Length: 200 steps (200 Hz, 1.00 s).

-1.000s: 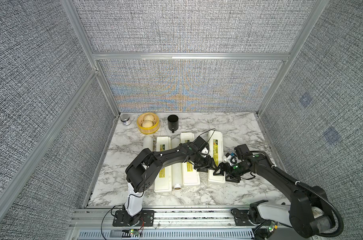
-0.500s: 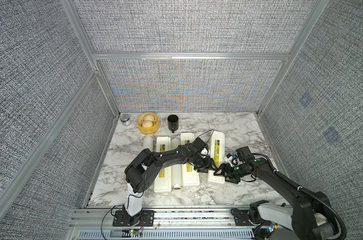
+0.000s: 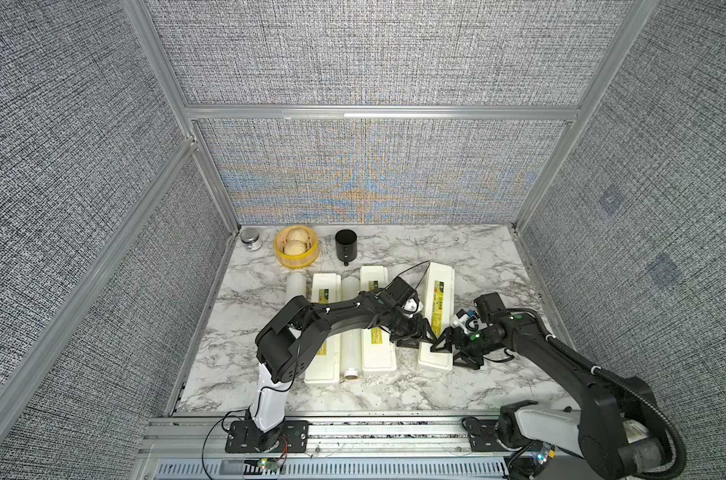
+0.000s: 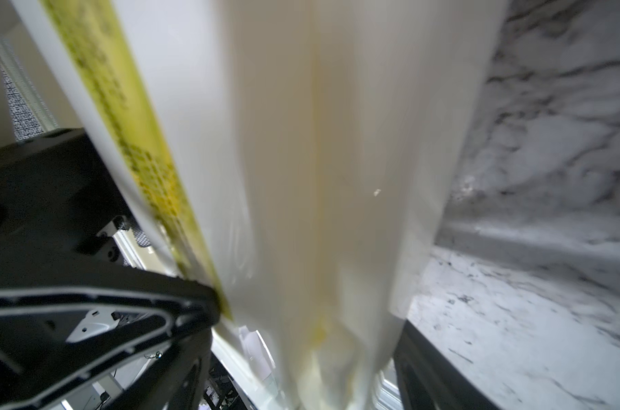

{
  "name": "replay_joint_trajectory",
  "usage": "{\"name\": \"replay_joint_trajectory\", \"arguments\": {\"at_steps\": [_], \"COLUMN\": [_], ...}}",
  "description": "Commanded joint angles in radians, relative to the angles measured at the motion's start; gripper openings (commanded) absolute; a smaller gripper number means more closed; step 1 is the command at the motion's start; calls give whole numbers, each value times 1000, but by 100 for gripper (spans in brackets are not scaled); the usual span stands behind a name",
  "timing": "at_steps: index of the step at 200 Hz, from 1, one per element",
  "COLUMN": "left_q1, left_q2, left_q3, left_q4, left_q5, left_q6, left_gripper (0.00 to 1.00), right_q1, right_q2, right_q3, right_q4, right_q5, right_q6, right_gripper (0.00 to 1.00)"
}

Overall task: Put plastic wrap rolls into dispensers
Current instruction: Close the lid on the plastic wrap cutting box.

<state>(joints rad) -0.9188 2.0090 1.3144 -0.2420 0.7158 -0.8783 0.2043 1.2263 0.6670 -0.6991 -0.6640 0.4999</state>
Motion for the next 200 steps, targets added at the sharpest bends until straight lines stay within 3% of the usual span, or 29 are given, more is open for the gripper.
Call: {"name": "replay_joint_trajectory", "arguments": {"at_steps": [1,60,103,139,200], "left_q1": [5,75,133,164,179], "left_q2": [27,112,247,361,508], "left_q3": [33,220,444,638,842], "left_q4": [-165,-251,-278,-329,-350], "left_q5": [-105,-114,-81,-77,-62], "left_q6": [33,76,81,85,52], "left_gripper": [61,66,66,66,65], "right_q1": [-33,-149,-226,-271,-270], "right_q2": [7,109,244,387,580], "right_q3": [41,164,289,400,504], "right_q4": [46,30,80,149,286], "right_q5": [-14,7,-26,-63,-184], "right_q6": [-36,-132,-167,-154,-92], "right_gripper": [82,86,86,86,83]}}
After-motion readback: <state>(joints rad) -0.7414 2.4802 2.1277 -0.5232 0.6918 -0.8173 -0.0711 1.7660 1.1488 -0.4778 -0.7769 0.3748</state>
